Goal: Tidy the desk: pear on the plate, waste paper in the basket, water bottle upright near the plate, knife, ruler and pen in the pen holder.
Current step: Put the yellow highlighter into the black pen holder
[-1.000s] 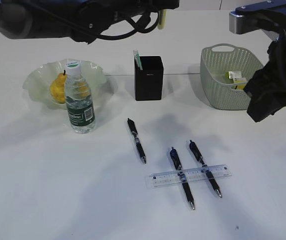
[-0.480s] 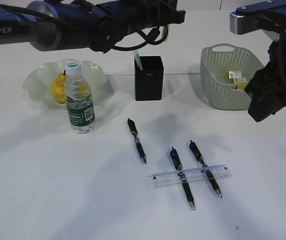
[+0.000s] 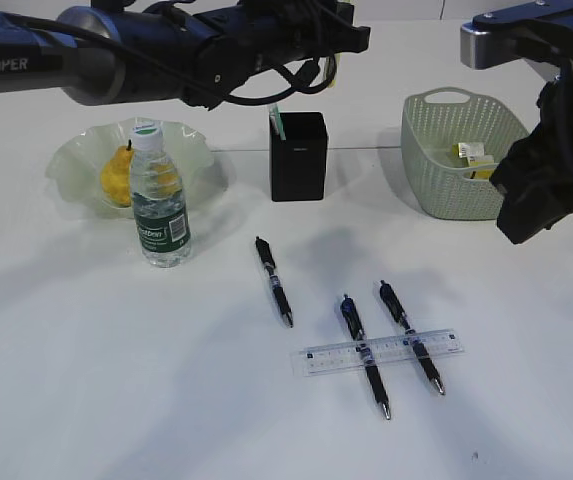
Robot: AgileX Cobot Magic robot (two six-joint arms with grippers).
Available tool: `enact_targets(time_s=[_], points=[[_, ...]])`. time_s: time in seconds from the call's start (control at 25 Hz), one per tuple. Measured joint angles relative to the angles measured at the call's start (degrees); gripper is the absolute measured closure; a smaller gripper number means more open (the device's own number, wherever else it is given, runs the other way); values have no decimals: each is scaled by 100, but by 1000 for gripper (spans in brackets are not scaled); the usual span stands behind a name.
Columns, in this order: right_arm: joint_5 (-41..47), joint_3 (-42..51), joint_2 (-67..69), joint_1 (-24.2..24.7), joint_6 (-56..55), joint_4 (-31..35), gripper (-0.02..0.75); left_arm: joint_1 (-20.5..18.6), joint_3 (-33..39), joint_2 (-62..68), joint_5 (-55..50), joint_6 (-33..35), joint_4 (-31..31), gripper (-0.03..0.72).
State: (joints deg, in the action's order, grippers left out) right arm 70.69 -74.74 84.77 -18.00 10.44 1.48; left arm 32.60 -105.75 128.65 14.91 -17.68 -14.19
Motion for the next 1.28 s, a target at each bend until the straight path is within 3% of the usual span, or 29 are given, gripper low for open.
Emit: enact_targets(time_s=[0.64,1.28], points=[[5,0,0,0,0,0,486,-324,0,0,-14,0,20,587],[5,0,0,0,0,0,486,-325,-11,172,9,9,20,587]])
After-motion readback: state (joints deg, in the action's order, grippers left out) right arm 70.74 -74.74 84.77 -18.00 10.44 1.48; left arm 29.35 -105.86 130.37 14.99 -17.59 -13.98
